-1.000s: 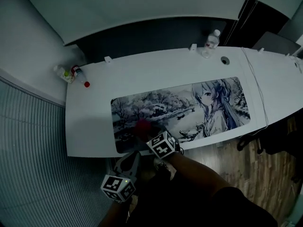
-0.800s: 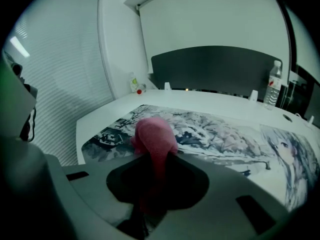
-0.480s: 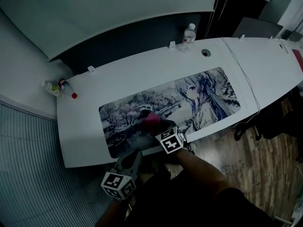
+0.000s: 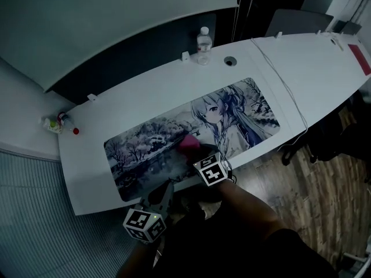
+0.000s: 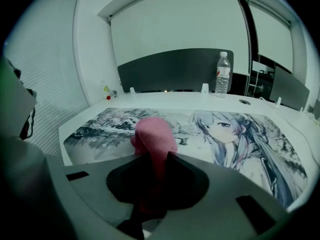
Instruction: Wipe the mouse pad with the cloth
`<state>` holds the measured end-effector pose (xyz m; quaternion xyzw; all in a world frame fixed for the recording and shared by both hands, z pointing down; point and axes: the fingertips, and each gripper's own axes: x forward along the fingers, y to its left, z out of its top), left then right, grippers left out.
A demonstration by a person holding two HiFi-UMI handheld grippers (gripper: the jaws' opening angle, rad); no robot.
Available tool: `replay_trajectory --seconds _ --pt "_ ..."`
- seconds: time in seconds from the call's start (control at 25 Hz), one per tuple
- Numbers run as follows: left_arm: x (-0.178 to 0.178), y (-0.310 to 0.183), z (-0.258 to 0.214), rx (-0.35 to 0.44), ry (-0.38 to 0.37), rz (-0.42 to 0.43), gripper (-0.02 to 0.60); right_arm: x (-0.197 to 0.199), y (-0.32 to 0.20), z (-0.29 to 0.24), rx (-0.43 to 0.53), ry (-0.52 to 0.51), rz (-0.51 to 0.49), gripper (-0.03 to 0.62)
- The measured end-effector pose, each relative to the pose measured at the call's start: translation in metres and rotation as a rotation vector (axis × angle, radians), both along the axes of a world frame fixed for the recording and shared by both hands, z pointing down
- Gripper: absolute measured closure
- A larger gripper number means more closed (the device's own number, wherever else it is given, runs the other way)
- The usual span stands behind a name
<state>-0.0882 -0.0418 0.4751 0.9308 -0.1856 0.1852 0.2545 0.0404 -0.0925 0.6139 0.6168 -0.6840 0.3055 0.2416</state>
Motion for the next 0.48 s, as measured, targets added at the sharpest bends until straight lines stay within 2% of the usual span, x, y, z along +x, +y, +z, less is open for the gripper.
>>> replay_trajectory --seconds 0.48 --pt "0.077 0.017 -0.001 -0.006 -0.011 0.072 0.577 0.105 0.033 0.000 0.001 -0.002 0.124 0.511"
